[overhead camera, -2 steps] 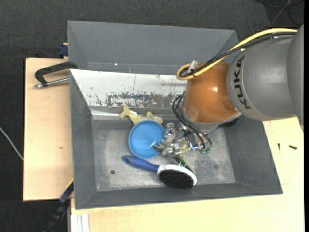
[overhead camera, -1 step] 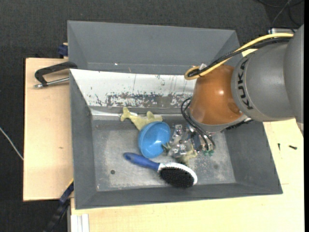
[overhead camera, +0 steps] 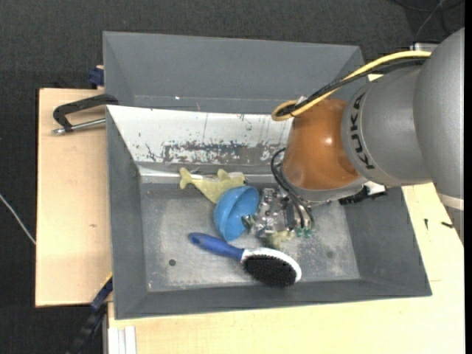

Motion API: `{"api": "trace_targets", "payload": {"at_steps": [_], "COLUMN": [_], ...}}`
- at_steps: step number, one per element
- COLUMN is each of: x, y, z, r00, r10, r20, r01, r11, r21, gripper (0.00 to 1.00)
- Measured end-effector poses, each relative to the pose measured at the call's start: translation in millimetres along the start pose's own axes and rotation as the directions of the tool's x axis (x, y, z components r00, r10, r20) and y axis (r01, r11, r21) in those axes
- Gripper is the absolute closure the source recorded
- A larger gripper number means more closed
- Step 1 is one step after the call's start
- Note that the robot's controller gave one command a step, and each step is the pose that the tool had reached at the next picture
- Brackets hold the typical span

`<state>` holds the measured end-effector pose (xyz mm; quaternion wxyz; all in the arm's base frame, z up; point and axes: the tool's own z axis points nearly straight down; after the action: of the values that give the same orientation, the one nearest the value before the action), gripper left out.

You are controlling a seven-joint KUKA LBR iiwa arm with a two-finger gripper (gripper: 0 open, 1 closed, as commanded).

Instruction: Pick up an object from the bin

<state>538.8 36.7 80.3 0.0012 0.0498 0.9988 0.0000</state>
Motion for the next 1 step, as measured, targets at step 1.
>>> {"api": "trace_targets", "payload": {"at_steps": [1], "x": [-49.2], "y": [31.3], "z": [0.5], "r00": [0.991], "r10": [0.132], "r20": [-0.007], "r01": [-0.132], "r11": [0.991], "r21": [0.003], "gripper": [1.00]}}
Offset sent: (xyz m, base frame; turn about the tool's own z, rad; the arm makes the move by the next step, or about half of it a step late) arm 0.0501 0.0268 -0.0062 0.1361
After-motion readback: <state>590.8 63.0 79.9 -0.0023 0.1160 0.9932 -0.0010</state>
